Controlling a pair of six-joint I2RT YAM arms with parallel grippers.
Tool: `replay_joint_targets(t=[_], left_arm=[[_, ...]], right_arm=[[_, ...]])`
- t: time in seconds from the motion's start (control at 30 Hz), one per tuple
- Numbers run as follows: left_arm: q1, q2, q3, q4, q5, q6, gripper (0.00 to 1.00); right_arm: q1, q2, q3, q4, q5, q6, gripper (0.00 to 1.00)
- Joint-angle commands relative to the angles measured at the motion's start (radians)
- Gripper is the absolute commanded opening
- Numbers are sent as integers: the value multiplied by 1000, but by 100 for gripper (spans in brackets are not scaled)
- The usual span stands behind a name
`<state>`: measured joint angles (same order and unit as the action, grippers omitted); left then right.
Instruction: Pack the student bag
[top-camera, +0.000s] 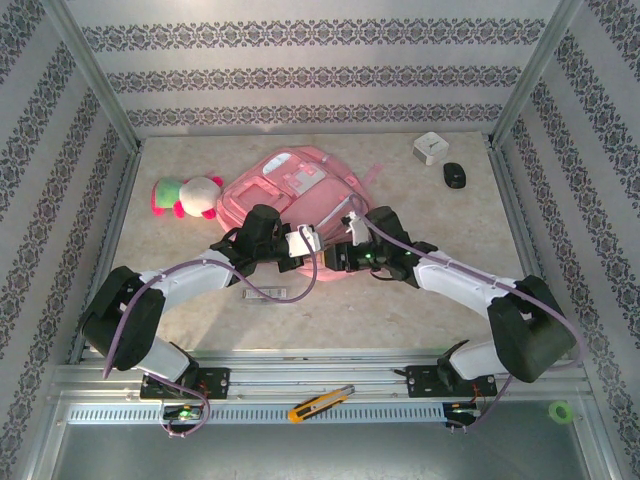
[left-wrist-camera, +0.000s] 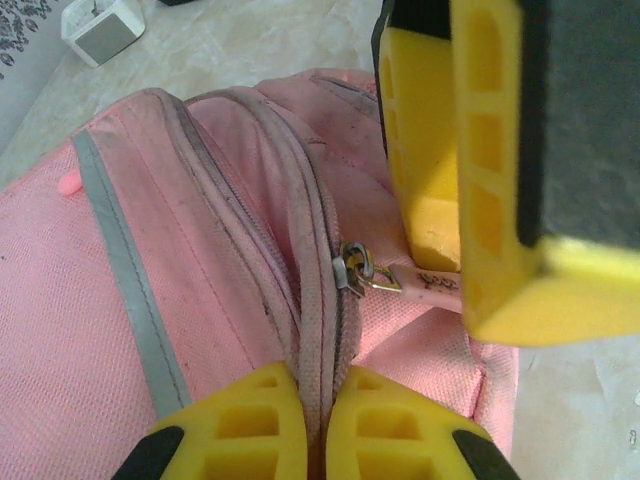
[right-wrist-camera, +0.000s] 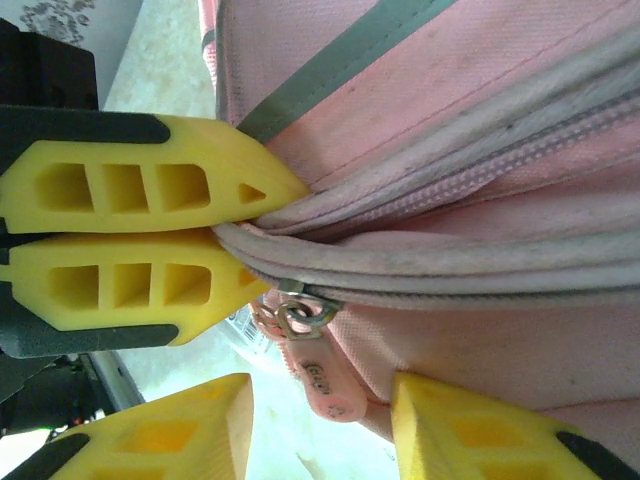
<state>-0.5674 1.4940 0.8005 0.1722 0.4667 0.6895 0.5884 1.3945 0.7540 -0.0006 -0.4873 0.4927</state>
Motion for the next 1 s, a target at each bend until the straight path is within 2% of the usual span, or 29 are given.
replay_joint_targets(t=[0.0, 0.17, 0.47, 0.63, 0.77, 0.97], left_arm=[[0, -59, 18, 68, 104, -45, 0], [0, -57, 20, 95, 130, -85, 0], [-1, -61, 15, 133, 147, -144, 0], [2, -72, 14, 109, 114, -116, 0], [10, -72, 14, 107, 111, -110, 0], [12, -63, 25, 116, 131, -118, 0]], right_arm=[[34, -47, 29, -73, 124, -42, 41], [69, -75, 51, -122, 270, -61, 41], [123, -27, 120, -174, 359, -101, 40], [133, -37, 137, -255, 460, -94, 34], [133, -65, 117, -268, 464, -81, 28], [143, -56, 85, -199, 377, -87, 34]])
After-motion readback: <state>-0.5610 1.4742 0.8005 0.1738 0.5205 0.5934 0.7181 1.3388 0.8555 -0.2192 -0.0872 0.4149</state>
